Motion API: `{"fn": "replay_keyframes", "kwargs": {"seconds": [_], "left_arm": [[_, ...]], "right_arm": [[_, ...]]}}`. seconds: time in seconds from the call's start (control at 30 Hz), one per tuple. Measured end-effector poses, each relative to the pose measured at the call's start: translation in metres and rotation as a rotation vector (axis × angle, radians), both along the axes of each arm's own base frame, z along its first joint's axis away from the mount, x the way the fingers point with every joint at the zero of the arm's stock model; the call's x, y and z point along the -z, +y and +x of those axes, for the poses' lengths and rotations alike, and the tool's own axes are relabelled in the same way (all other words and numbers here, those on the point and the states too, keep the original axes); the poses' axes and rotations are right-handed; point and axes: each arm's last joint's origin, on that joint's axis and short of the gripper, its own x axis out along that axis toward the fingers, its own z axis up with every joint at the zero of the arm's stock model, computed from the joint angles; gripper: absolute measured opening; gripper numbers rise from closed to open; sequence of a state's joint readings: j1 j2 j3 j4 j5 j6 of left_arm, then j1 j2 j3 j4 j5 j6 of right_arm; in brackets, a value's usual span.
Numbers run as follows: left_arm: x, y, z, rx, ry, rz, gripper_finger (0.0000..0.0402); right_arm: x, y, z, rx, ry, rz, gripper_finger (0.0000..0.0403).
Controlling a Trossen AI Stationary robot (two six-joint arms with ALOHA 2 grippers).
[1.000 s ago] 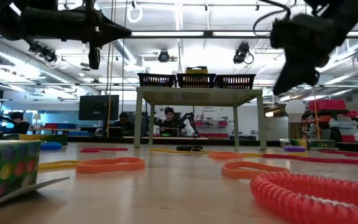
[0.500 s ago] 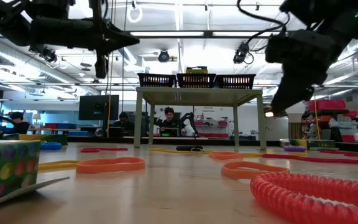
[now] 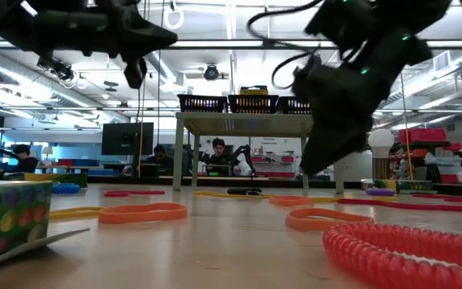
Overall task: Pick & Place Office Desk Supplies
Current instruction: Put the orange rubberband into the left black bin on the shelf
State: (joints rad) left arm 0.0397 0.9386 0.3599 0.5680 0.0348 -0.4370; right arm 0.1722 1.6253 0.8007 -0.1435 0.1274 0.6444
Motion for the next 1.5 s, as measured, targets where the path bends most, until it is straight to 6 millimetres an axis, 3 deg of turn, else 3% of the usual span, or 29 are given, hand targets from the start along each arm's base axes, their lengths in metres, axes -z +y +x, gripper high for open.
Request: {"fn": "replay_keyframes", "kwargs": {"seconds": [0.27, 0.4, 0.57, 0.67, 0.8, 0.9, 1.1, 1.5], "left_arm": [[0.004, -0.008, -0.019, 0.044, 0.134, 0.019, 0.0005], [0.007, -0.007, -0.022, 0.022, 0.184, -0.069, 0.0007], [0.022, 0.000, -0.010, -0.052, 0.262, -0.201, 0.0017], [0.022, 0.000, -0.005, -0.078, 0.228, -0.180, 0.0007], [0.021, 0.006, -0.001, -0.114, 0.194, -0.331, 0.0010], [0.022, 0.005, 0.001, -0.104, 0.199, -0.381, 0.0033], [0.020, 0.004, 0.016, -0.110, 0.227, -0.315, 0.0091], [0.004, 0.006, 0.081, -0.131, 0.220, -0.246, 0.0205]], "right_arm": [[0.020, 0.002, 0.031, 0.018, 0.073, -0.038, 0.0116], [0.023, 0.001, 0.035, 0.023, 0.118, -0.052, 0.0076], [0.020, -0.006, 0.035, 0.040, 0.129, -0.065, 0.0009], [0.008, -0.012, 0.035, 0.013, 0.089, -0.069, 0.0010], [-0.023, -0.018, 0.031, -0.027, -0.008, -0.085, 0.0004], [-0.050, -0.023, 0.026, -0.028, -0.113, -0.131, 0.0004], [-0.092, -0.031, 0.017, 0.059, -0.292, -0.240, 0.0002], [-0.110, -0.035, 0.020, 0.196, -0.452, -0.321, 0.0001]]}}
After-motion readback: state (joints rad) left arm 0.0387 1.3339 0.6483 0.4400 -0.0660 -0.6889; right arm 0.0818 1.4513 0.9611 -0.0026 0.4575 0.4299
